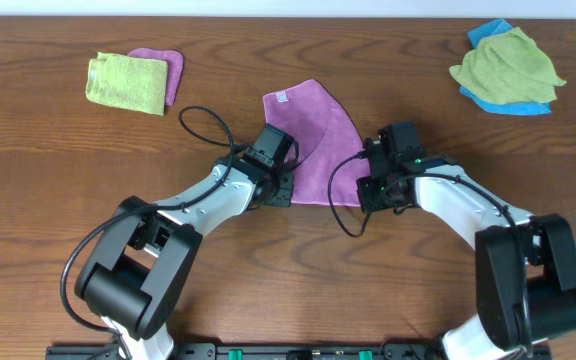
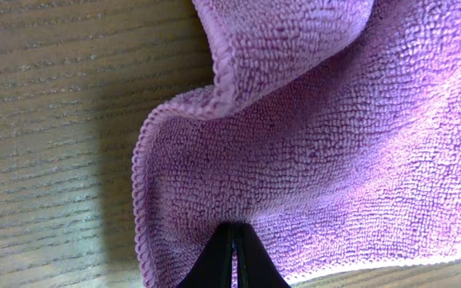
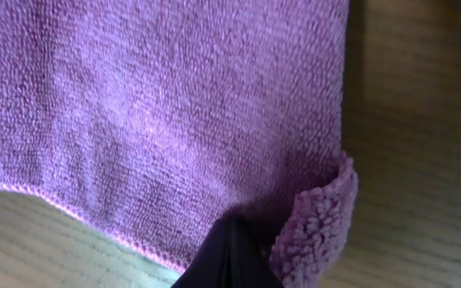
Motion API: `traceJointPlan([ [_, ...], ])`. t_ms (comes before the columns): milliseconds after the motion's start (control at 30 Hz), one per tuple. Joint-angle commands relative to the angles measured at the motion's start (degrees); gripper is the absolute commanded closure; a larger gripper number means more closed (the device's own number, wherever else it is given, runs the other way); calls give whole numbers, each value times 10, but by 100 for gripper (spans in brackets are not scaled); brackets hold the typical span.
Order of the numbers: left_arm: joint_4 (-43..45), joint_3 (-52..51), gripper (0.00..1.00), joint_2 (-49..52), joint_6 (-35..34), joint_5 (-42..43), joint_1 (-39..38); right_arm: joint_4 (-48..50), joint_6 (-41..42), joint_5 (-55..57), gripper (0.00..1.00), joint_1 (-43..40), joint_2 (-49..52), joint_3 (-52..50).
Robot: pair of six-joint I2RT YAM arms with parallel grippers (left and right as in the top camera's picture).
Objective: Fold the cloth
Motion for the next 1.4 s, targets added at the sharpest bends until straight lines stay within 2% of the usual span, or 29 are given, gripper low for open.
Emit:
traceJointPlan([
  [0,-33,0,94,21,12,-13,-2,-14,8,-9,98,-4,3,-3],
  [233,-116,-2,94,21,11,-12,-8,-52,13,-9,98,-4,2,-3],
  [467,-150,-8,94,13,-14,-13,-52,-85,23,-15,98,-3,-17,-3],
  [667,-185,-8,94,-16,-49,-81,-90,-106,23,-69,98,5,-47,-4],
  [833,-207,-11,94,-36,-64,-103,-93,-116,23,-68,98,54,-65,-5],
  [1067,-206,-30,94,-49,-72,-105,-92,-103,58,-10,98,116,-69,-5],
  [1367,-193,-30,94,-61,-72,-105,-92,-85,59,69,98,97,-69,-12],
])
